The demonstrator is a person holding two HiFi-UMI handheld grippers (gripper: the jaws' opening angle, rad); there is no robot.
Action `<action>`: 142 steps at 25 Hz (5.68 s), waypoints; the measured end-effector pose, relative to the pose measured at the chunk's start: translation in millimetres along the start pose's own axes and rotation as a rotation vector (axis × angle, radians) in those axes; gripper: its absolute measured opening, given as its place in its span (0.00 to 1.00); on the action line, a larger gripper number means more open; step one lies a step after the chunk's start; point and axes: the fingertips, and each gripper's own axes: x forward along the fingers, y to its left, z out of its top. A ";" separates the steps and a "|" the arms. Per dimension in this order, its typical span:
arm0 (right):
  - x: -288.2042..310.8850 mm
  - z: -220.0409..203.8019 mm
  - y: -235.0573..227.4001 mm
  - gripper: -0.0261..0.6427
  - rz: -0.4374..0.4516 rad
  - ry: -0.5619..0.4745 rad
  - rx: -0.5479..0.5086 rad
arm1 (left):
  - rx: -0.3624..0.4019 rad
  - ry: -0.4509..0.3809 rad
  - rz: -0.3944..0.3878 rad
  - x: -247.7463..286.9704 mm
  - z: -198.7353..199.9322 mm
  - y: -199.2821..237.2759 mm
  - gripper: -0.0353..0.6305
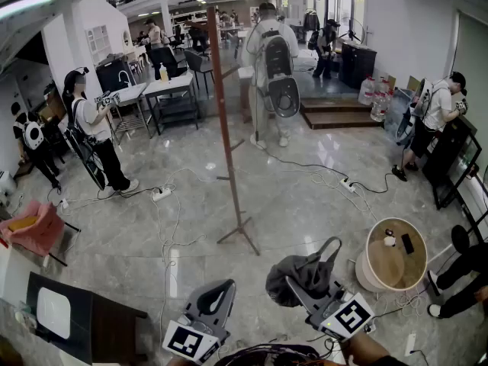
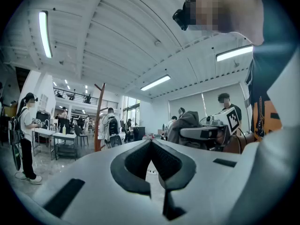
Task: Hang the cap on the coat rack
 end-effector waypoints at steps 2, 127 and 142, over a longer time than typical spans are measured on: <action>0.5 0.6 -1.3 0.09 0.005 -0.002 -0.006 | 0.007 -0.003 0.001 1.8 1.9 0.0 0.09; 432.4 -81.0 -351.4 0.09 0.187 0.030 0.038 | 0.045 0.012 0.073 346.9 2.0 434.4 0.09; 495.1 -76.6 -334.6 0.09 0.232 0.018 0.019 | 0.023 0.015 0.080 322.9 -2.3 478.0 0.09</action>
